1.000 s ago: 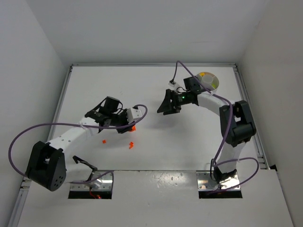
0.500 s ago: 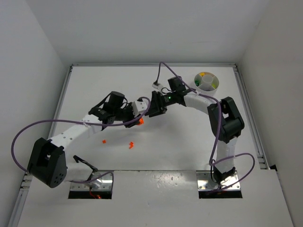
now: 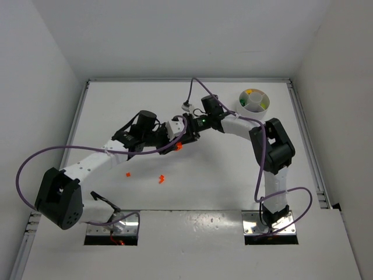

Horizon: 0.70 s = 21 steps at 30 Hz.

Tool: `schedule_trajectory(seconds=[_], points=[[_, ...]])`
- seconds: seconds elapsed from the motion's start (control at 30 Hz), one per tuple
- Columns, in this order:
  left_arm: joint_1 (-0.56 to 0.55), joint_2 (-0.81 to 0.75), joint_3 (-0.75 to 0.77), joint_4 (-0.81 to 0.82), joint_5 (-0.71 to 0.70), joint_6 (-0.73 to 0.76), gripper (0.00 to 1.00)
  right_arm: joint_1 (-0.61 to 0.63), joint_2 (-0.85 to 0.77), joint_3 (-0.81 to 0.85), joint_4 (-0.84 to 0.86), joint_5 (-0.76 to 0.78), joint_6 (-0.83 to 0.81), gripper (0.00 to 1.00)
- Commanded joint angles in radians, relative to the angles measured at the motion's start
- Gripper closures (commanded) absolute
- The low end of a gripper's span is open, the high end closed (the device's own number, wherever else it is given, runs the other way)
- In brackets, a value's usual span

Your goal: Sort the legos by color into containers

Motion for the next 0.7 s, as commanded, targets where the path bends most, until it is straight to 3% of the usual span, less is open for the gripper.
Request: schedule_trajectory(seconds=[0.0, 0.07, 0.23, 0.33, 0.37, 0.43, 0.53, 0.6, 0.67], points=[[-0.019, 0.003, 0.046, 0.039, 0.003, -0.019, 0.88, 0.021, 0.009, 0.039, 0.088, -0.057, 0.038, 0.58], [-0.019, 0.003, 0.046, 0.048, 0.003, -0.019, 0.89, 0.021, 0.009, 0.039, 0.097, -0.057, 0.038, 0.65], [-0.019, 0.003, 0.037, 0.048, -0.024, -0.019, 0.89, 0.03, -0.011, 0.005, 0.097, -0.075, 0.038, 0.93], [-0.019, 0.003, 0.037, 0.048, -0.024, -0.019, 0.69, 0.03, -0.034, -0.017, 0.097, -0.075, 0.038, 1.0], [-0.019, -0.006, 0.028, 0.048, -0.033, -0.019, 0.46, 0.03, -0.045, -0.017, 0.097, -0.064, 0.038, 1.0], [-0.019, -0.017, 0.028, 0.039, -0.052, -0.028, 0.32, 0.004, -0.057, -0.017, 0.086, -0.054, 0.027, 1.0], [-0.019, -0.066, -0.006, 0.011, -0.073, -0.028, 0.0, -0.028, -0.096, 0.009, 0.001, -0.025, -0.093, 1.0], [0.012, -0.125, -0.035, -0.001, -0.087, -0.028, 0.0, -0.054, -0.121, 0.064, -0.192, 0.06, -0.281, 1.0], [0.032, -0.182, -0.054, -0.01, -0.116, -0.028, 0.0, -0.104, -0.14, 0.091, -0.318, 0.175, -0.363, 1.0]])
